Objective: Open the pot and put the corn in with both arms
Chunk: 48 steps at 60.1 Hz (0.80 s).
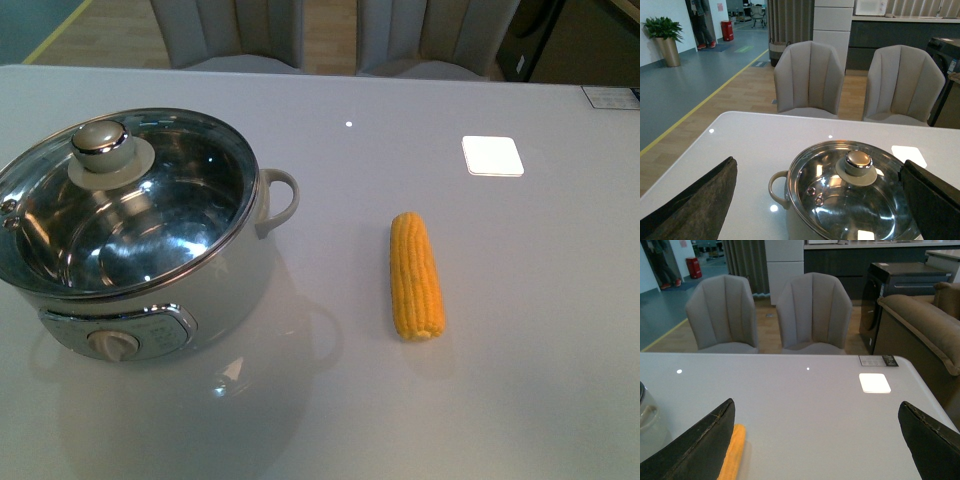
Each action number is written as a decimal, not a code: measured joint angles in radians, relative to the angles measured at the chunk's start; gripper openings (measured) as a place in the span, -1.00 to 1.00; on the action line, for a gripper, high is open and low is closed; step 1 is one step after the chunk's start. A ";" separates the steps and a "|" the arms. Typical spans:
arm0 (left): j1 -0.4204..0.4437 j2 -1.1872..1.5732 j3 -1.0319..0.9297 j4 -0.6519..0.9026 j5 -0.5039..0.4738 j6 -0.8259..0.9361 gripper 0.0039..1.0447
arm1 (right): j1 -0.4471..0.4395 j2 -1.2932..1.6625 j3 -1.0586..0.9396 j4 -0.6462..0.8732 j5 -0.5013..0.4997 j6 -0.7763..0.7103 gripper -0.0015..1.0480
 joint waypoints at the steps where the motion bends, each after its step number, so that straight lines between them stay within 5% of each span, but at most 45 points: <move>1: 0.000 0.000 0.000 0.000 0.000 0.000 0.88 | 0.000 0.000 0.000 0.000 0.000 0.000 0.83; 44: 0.000 0.000 0.000 0.000 0.000 0.000 0.88 | 0.000 0.000 0.000 0.000 0.000 0.000 0.83; 48: -0.035 0.059 0.047 -0.133 -0.092 -0.063 0.88 | 0.000 0.000 0.000 0.000 0.000 0.000 0.83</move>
